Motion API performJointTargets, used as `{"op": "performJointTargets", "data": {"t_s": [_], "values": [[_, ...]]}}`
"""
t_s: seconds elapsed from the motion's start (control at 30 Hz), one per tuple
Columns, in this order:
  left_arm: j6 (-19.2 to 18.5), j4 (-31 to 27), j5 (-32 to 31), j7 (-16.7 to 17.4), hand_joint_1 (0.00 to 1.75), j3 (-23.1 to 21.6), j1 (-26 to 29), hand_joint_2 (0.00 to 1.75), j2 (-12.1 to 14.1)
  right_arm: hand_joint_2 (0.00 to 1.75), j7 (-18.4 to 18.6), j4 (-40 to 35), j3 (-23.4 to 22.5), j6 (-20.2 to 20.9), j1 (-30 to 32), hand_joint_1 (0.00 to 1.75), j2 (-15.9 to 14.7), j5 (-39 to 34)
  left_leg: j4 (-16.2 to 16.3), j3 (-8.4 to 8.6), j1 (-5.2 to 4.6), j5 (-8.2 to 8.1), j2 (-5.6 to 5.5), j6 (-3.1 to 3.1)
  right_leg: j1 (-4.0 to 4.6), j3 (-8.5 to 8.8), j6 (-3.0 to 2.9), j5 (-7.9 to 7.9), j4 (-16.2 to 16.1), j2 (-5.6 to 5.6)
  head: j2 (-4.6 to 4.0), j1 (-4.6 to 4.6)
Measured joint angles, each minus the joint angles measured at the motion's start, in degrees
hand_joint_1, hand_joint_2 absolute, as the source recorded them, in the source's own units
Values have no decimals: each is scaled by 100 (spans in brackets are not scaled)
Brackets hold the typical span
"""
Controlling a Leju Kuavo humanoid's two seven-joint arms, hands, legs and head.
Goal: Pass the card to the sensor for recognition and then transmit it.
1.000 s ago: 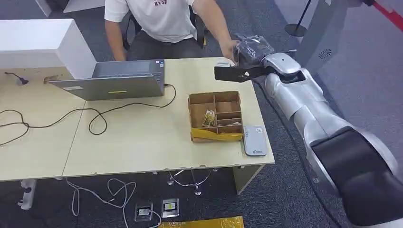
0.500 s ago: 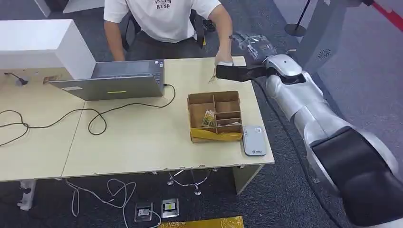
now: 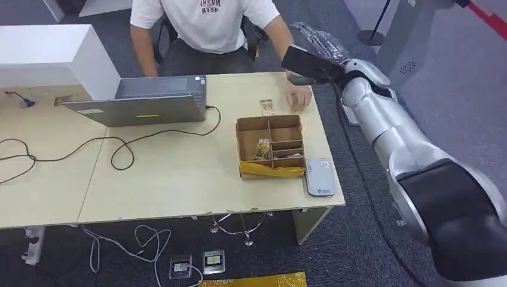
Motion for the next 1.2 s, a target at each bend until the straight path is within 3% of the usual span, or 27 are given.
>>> {"op": "performJointTargets", "data": {"t_s": [0.1, 0.33, 0.43, 0.8, 1.2], "values": [[-33, 0, 9, 0, 0, 0, 12, 0, 0, 175, 31, -530, -180, 359, 360, 0, -94, -228, 0, -2, 0, 0, 0, -1, 0, -1, 0, 0, 0, -1, 0, -2], [-39, 0, 59, 0, 0, 0, 17, 0, 0, 175, 83, -1308, -160, 563, 1031, 0, -267, -377, 0, -3, 1, -1, 0, -1, 0, -1, 0, -1, 0, 0, 0, 4], [4, 0, 74, 0, 0, 0, 16, 0, -7, 175, 336, -1635, -166, 617, 1354, 0, -345, -590, 0, 2, 0, -2, 1, -1, 0, 1, 0, -1, -1, 0, 0, 4], [44, 0, 48, 20, 0, -2, 25, 0, -28, 175, 1018, -3003, -387, 510, 2925, 0, -619, -678, -1, 1, 1, -3, 1, -3, 0, 1, -1, -1, -1, -1, 0, 0], [50, 0, 7, 70, 0, -11, 23, 0, -28, 175, 1353, -3806, -490, 514, 3805, 0, -671, -368, -1, 3, 0, -3, 6, -3, 0, 1, -1, -2, -1, 4, 0, 0]]}}
